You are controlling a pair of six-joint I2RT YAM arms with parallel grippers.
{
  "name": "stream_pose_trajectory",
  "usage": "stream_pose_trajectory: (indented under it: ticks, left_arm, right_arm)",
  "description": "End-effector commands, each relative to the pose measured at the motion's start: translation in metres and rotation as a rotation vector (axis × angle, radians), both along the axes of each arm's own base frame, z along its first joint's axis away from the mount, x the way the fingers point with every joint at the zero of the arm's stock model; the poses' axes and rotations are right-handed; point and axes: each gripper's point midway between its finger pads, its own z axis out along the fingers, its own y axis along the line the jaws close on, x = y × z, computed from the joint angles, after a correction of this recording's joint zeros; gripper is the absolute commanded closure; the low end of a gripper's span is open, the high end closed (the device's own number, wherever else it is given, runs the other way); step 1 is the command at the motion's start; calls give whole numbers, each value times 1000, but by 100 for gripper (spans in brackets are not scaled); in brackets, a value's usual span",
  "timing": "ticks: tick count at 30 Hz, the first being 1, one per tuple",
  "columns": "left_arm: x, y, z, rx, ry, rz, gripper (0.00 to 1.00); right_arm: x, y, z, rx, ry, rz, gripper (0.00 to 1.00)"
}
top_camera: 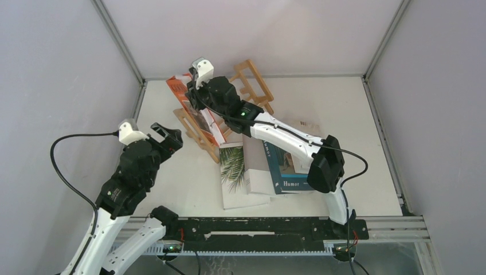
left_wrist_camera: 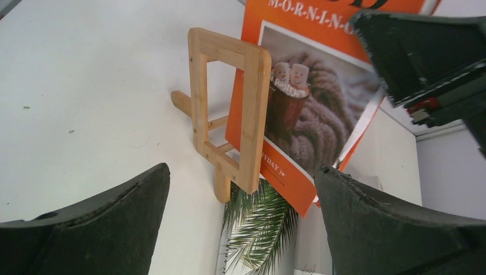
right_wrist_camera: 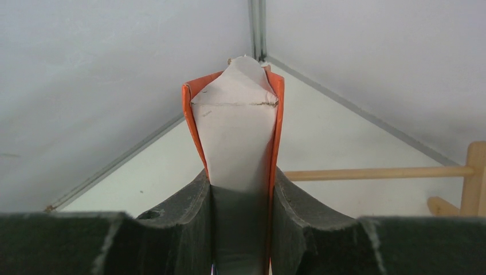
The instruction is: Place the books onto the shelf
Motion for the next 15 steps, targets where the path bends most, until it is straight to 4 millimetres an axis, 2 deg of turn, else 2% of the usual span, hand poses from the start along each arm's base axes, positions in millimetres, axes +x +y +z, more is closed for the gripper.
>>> stream_pose_trajectory:
  ticks: [1,8,15]
  left_arm:
    - [0,-4,29,-47,-71,-17,1]
    - [4,-8,31,-50,-80,-26,1]
    - [9,-10,28,-43,-78,-27,1]
  right_arm:
    - [-1,5,21,28,-43,4,64]
    - [2,11,-8,-11,-11,22,64]
    - [6,17,-15,-4,5,41,64]
